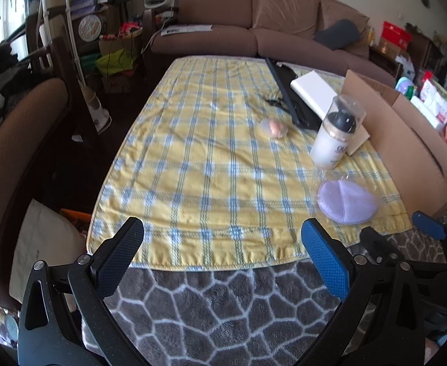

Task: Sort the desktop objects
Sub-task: 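Grasp the clear cup with black lid with the right gripper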

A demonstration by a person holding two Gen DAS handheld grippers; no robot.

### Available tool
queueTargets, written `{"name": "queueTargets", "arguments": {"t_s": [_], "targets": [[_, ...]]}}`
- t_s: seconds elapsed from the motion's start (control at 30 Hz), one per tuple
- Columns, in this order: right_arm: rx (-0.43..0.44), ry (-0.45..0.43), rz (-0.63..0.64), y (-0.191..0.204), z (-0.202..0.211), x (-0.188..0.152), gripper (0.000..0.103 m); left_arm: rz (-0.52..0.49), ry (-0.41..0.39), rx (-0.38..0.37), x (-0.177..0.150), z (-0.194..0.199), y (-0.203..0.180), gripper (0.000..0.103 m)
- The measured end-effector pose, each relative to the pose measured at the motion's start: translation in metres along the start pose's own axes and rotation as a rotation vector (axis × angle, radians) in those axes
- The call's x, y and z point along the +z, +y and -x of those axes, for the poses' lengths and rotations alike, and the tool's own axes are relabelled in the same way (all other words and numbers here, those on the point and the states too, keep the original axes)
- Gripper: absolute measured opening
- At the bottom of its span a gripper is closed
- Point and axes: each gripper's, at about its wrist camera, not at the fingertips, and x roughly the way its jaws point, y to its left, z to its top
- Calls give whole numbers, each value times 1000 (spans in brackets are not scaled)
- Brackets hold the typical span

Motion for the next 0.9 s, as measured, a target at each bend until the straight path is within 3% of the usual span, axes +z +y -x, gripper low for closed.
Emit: {"name": "queueTargets", "arguments": {"t_s": [0.53,0.7,0.9], "targets": [[67,-47,-9,1,8,48,103,-145,-42,-52,71,14,5,103],[68,-70,16,2,-7,74,103,-168,-42,-74,93,0,5,103],[82,-85,58,11,-31,104,103,-164,11,-136,93,-26,1,103]]}}
